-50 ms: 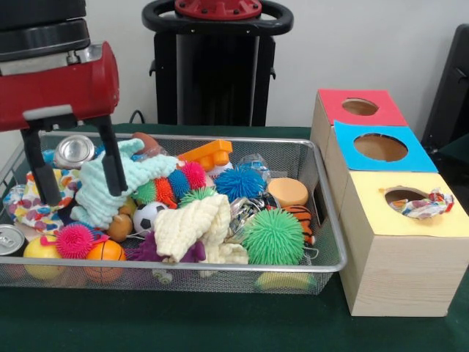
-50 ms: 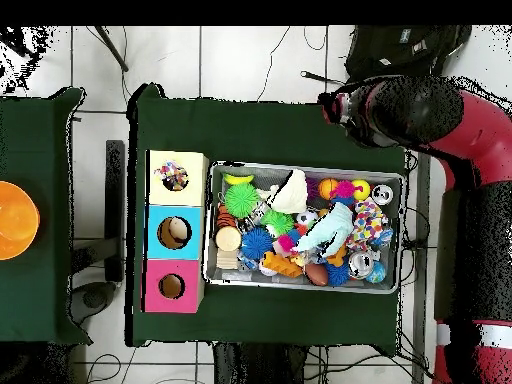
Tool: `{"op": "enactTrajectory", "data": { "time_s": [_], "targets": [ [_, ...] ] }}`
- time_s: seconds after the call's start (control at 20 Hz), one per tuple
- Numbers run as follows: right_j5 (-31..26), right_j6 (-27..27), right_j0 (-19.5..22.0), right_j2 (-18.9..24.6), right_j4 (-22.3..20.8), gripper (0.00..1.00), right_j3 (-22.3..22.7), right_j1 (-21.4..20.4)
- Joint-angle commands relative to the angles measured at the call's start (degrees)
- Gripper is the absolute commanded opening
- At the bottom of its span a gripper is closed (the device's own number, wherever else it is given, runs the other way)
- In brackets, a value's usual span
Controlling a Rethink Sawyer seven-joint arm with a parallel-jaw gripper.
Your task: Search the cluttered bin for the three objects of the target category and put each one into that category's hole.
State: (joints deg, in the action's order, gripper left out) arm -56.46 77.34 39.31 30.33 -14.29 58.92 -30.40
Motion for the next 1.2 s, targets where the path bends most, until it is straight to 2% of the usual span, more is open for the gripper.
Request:
{"op": "enactTrajectory", "data": {
  "time_s": [0.05, 0.3, 0.95, 1.2],
  "targets": [
    [-2.35, -9.87, 2.05, 3.02, -0.12, 1.0, 4.88, 0.19],
    [-2.4, -10.35, 3.53, 3.2, -0.23, 1.0, 5.7, -0.06],
    [-0.63, -10.35, 7.96, 2.69, -1.11, 1.0, 14.57, -6.13],
    [4.69, -8.03, 8.96, 2.92, -2.12, 1.0, 20.17, -7.82]
  ]
}}
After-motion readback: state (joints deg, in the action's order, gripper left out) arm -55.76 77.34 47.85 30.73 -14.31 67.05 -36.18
